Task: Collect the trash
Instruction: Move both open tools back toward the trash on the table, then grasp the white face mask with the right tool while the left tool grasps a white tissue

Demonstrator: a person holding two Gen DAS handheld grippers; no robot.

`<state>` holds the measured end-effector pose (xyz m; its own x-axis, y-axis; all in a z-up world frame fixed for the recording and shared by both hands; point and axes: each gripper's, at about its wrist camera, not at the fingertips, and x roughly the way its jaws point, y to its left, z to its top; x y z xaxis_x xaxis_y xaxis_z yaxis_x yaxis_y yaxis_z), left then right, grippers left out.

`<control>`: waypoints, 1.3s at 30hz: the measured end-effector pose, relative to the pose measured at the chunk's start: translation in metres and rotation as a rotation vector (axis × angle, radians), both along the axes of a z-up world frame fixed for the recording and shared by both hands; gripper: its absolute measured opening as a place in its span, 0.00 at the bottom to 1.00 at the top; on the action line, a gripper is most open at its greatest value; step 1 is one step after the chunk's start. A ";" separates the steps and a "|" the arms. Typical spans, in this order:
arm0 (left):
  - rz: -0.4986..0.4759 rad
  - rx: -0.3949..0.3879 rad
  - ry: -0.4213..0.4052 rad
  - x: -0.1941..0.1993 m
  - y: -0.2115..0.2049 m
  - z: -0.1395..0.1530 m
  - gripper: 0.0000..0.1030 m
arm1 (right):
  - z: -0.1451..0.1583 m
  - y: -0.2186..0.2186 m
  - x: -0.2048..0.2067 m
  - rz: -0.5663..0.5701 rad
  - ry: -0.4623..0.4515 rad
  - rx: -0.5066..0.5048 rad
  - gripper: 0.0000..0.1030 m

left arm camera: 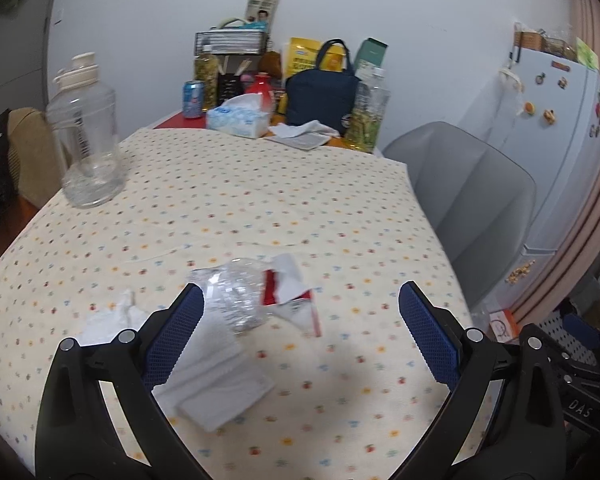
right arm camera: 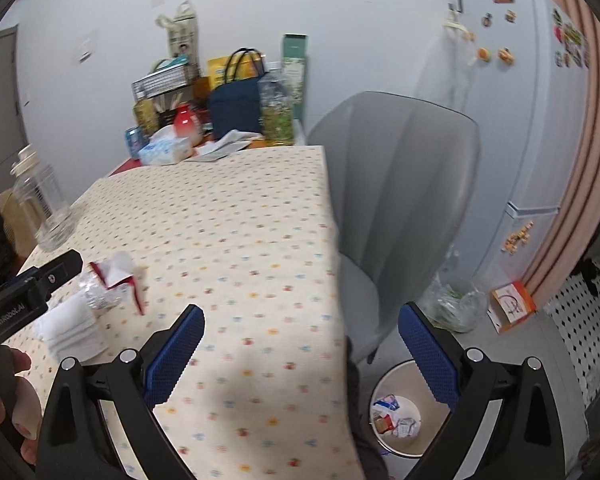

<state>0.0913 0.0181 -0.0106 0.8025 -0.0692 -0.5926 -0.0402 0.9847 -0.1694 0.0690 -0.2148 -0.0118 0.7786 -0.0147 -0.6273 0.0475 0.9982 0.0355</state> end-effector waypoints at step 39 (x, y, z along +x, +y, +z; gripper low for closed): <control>0.285 -0.068 0.141 -0.043 0.174 -0.075 0.78 | -0.073 0.219 0.009 0.453 0.215 0.002 0.63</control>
